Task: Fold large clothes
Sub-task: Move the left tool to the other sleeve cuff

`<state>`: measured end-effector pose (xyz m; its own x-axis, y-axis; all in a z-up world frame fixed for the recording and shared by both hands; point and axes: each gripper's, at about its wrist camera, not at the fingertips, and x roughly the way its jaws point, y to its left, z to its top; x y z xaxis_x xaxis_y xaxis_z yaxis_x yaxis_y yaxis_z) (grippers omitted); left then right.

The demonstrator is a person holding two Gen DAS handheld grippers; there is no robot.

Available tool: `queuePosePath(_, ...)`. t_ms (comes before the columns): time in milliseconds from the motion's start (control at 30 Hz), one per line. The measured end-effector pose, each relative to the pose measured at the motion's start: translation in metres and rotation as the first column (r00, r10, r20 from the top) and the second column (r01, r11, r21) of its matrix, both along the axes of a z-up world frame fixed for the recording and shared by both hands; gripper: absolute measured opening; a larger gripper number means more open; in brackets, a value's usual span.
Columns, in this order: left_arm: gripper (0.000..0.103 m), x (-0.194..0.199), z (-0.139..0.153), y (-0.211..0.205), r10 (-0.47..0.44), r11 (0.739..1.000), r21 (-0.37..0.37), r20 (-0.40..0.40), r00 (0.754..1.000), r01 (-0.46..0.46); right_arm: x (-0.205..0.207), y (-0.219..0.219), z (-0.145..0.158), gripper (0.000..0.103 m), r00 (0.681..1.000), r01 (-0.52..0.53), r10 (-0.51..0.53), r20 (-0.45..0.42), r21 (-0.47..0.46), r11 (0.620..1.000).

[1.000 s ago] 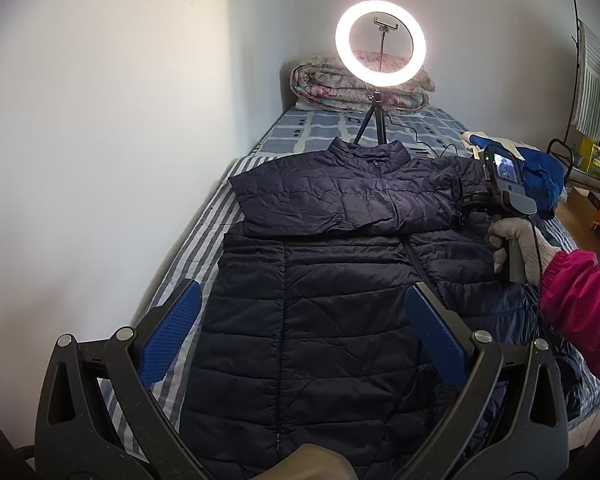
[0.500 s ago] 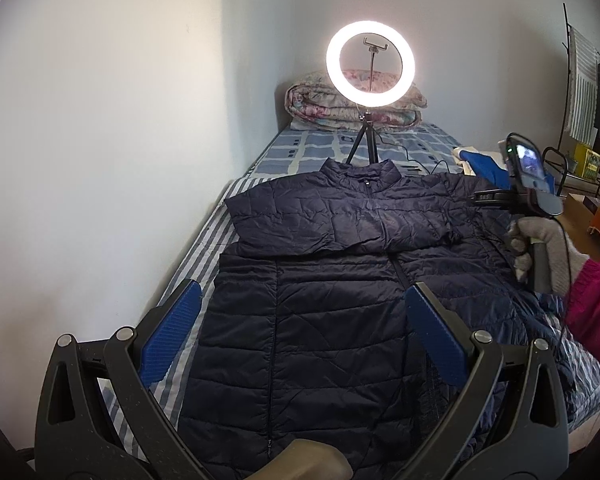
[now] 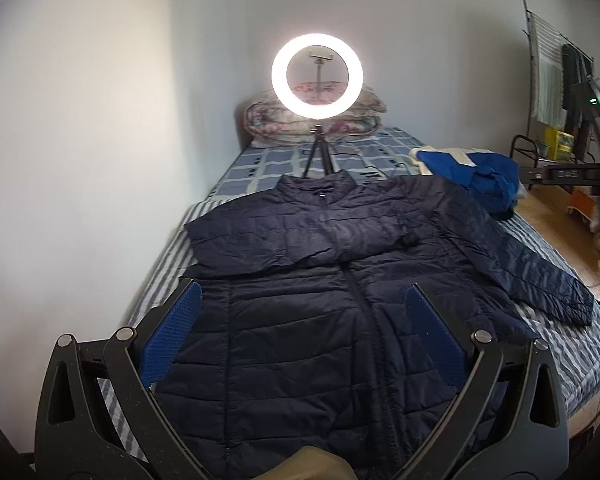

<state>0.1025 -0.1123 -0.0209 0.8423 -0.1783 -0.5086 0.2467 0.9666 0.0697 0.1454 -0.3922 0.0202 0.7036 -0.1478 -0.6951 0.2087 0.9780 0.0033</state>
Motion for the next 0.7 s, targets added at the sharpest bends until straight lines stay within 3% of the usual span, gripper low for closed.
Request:
queuePosePath(167,0.103,-0.005,-0.002,-0.031,-0.078,0.997,-0.020,-0.024,0.997,0.078,-0.073,-0.012,0.011,0.065,0.999,0.036,-0.036,-0.019,-0.009,0.999)
queuePosePath(400,0.103,-0.015,-0.013,-0.087,-0.210,0.978,-0.013,-0.056,0.976,0.209,-0.155,-0.043,-0.006,0.065,0.988,0.127,-0.126,-0.091,-0.001,0.992)
queuePosePath(533,0.100,-0.027,-0.025,-0.131,-0.309,0.951,0.007,-0.089,0.947,0.311,-0.188,-0.058,-0.013,0.065,0.978,0.169,-0.168,-0.120,-0.009,0.986)
queuePosePath(700,0.097,-0.051,-0.038,-0.192,-0.441,0.893,0.028,-0.135,0.887,0.449,-0.225,-0.088,-0.021,0.065,0.953,0.268,-0.271,-0.135,-0.040,0.963)
